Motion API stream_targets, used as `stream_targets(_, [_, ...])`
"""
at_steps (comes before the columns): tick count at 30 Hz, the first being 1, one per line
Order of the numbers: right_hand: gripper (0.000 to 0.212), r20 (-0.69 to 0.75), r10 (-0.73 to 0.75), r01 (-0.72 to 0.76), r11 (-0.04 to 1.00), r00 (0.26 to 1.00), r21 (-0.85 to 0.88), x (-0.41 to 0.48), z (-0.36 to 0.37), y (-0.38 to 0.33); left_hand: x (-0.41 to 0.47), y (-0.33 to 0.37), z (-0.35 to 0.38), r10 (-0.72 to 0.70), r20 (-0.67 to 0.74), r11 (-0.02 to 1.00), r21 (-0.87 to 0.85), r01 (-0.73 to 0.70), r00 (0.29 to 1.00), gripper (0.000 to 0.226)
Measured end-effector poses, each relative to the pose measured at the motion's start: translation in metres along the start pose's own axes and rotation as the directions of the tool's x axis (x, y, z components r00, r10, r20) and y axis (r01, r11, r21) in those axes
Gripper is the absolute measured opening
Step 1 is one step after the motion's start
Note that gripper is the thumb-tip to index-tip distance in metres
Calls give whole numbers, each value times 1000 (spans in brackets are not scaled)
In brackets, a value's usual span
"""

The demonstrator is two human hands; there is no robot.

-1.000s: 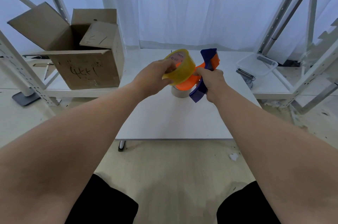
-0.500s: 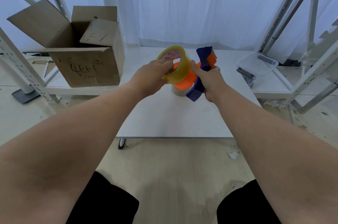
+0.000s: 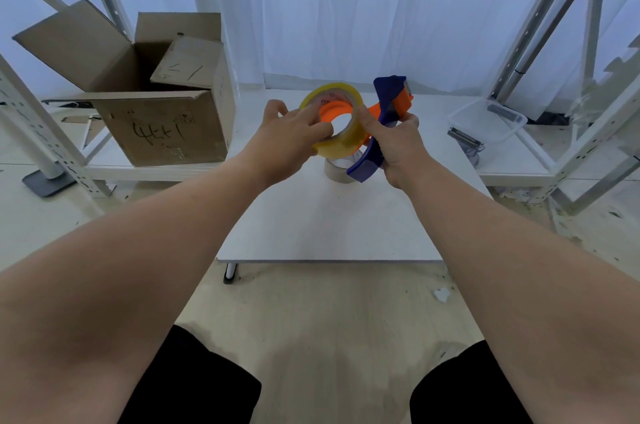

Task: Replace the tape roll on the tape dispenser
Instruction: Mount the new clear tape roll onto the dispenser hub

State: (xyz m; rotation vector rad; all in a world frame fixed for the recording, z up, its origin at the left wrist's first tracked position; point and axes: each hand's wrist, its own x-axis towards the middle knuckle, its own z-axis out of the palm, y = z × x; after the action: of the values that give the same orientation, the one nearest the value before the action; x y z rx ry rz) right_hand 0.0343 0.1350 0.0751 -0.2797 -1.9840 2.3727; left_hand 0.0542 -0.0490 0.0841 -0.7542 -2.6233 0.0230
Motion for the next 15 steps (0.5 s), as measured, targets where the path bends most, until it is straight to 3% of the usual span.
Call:
stream_targets(6, [60, 20, -55, 56, 996, 998, -73, -1, -5, -5, 0, 5, -3, 107, 3, 989, 104, -107, 994, 27])
stream_targets(10, [61, 7, -108, 108, 988, 994, -114, -2, -7, -7, 3, 6, -1, 20, 16, 994, 104, -21, 1000, 28])
stream_targets(15, [59, 1, -26, 26, 1000, 1000, 17, -4, -8, -6, 4, 0, 0, -81, 20, 995, 55, 80, 996, 28])
